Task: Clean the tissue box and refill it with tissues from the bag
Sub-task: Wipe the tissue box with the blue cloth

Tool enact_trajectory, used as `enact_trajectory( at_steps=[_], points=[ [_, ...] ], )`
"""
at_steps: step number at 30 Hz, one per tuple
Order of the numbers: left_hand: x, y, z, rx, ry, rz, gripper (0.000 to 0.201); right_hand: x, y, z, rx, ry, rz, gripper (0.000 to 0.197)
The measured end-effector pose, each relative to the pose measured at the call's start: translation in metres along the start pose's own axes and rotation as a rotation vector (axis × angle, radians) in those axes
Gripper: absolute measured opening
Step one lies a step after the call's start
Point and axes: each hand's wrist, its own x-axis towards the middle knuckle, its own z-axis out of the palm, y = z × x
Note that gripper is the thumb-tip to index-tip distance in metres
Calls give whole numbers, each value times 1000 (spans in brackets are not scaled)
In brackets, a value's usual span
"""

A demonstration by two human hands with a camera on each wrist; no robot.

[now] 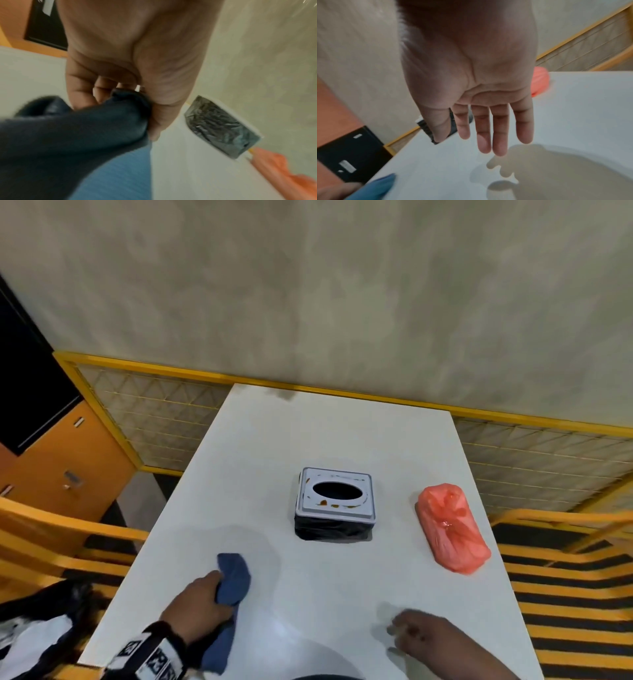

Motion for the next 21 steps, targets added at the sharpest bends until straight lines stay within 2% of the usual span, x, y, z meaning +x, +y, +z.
enact_trajectory(
  at_steps=[1, 3, 5, 7, 8, 10, 13, 15, 17, 19, 20, 21],
  points=[
    [1, 13, 0, -81, -34, 58, 26, 6, -8, -6, 40, 42, -57, 22],
    [3, 46, -4, -227, -79, 154, 23, 21, -25, -6, 102, 57, -159, 35],
    [2, 84, -10, -357, -133, 265, 25, 31, -47, -6, 157, 13, -255, 66],
    [-1, 119, -16, -546, -212, 359, 38, 37, -69, -5, 201, 22, -377, 99],
    [-1, 134, -19, -639, -264, 389, 43, 41, -78, -5, 208, 42, -449, 108],
    [0, 158, -22, -807, -373, 425, 38, 51, -91, -8, 253, 105, -510, 109],
    [3, 183, -30, -951, -462, 437, 26, 61, -101, -17, 406, 368, -516, 86],
    [12, 191, -37, -866, -409, 466, 20, 66, -97, -25, 538, 509, -480, 73],
    [27, 192, -45, -631, -190, 541, 18, 66, -87, -33, 548, 634, -424, 62],
    [52, 186, -55, -314, 86, 620, 43, 62, -82, -43, 576, 688, -391, 46],
    [68, 182, -59, -130, 175, 647, 63, 62, -79, -47, 584, 701, -405, 42],
    [82, 178, -63, 28, 190, 636, 85, 62, -78, -49, 572, 716, -424, 39]
  ],
)
